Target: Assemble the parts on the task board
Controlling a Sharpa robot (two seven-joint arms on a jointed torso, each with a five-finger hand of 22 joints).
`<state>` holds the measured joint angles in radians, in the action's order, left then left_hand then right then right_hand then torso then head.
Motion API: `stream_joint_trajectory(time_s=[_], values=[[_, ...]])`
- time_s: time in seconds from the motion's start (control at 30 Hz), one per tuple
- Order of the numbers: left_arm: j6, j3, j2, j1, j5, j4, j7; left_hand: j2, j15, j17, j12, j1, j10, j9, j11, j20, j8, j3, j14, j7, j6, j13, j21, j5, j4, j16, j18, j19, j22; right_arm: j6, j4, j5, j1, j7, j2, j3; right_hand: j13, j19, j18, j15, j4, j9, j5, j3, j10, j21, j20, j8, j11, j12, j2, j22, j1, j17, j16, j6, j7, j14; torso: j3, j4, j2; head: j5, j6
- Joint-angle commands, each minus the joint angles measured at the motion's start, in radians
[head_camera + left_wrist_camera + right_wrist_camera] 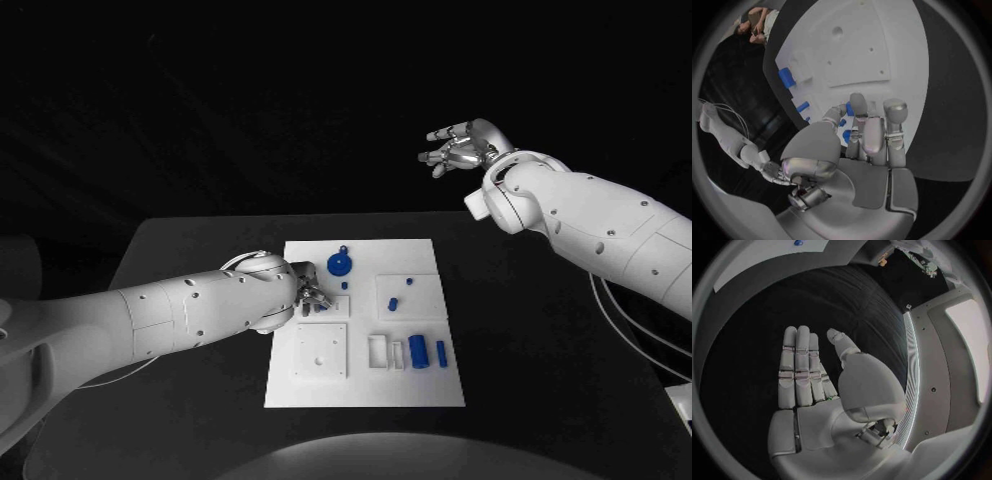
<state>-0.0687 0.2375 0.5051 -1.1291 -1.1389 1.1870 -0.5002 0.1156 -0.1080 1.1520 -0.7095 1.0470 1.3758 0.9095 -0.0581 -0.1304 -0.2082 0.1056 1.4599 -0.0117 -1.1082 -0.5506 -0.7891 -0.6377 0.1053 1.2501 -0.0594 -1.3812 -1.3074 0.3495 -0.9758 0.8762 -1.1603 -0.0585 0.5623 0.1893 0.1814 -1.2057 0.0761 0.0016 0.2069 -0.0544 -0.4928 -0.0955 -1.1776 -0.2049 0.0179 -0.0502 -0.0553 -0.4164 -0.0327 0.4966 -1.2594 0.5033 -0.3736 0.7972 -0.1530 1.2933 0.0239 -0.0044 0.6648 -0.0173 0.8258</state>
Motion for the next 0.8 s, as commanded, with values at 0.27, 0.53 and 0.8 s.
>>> stream_joint_trajectory(time_s=[0.27, 0.53, 0.8], values=[[0.026, 0.001, 0.0, 0.003, -0.004, -0.002, -0.001, 0.002, 0.004, 0.001, 0.006, 0.011, 0.0, -0.002, -0.007, 0.005, -0.002, 0.18, 0.007, 0.008, -0.016, -0.001, 0.005, -0.006, 0.172, 0.001, 0.017, -0.004, -0.064, -0.008, 0.002, -0.003, 0.001, -0.003, -0.002, 0.001, -0.001, 0.004, -0.018, 0.002, 0.0, -0.001, -0.006, 0.005, 0.008, -0.005, 0.0, -0.005, 0.002, 0.0, 0.008, -0.001, 0.001, -0.001, 0.002, 0.003, 0.0, -0.004, -0.0002, 0.0006, 0.0, 0.001, 0.0], [0.019, 0.001, -0.011, 0.003, -0.004, -0.014, 0.0, 0.003, 0.003, 0.0, 0.006, 0.009, 0.001, -0.001, -0.007, 0.005, -0.003, 0.18, 0.007, 0.008, -0.015, -0.001, 0.004, -0.004, 0.17, 0.001, 0.017, -0.004, -0.064, -0.01, 0.002, -0.003, 0.004, -0.003, -0.002, 0.001, -0.001, 0.004, -0.018, 0.002, 0.0, -0.001, -0.006, 0.005, 0.008, -0.005, 0.0, -0.005, 0.002, 0.0, 0.008, -0.001, 0.001, -0.001, 0.002, 0.003, 0.0, -0.004, 0.0002, 0.0004, 0.0, -0.003, 0.001], [0.032, 0.001, -0.027, 0.005, -0.004, -0.032, 0.0, 0.002, 0.004, 0.0, 0.006, 0.007, 0.001, 0.0, -0.007, 0.005, -0.002, 0.176, 0.006, 0.009, -0.014, -0.002, 0.006, 0.006, 0.169, 0.001, 0.017, -0.004, -0.064, -0.013, 0.003, -0.003, 0.004, -0.001, -0.002, 0.001, -0.002, 0.007, -0.018, 0.002, 0.001, -0.001, -0.006, 0.007, 0.01, -0.013, -0.001, -0.005, 0.001, 0.0, 0.01, -0.012, 0.002, -0.002, 0.002, 0.003, -0.001, -0.005, 0.0001, -0.0009, 0.0, -0.002, 0.001]])
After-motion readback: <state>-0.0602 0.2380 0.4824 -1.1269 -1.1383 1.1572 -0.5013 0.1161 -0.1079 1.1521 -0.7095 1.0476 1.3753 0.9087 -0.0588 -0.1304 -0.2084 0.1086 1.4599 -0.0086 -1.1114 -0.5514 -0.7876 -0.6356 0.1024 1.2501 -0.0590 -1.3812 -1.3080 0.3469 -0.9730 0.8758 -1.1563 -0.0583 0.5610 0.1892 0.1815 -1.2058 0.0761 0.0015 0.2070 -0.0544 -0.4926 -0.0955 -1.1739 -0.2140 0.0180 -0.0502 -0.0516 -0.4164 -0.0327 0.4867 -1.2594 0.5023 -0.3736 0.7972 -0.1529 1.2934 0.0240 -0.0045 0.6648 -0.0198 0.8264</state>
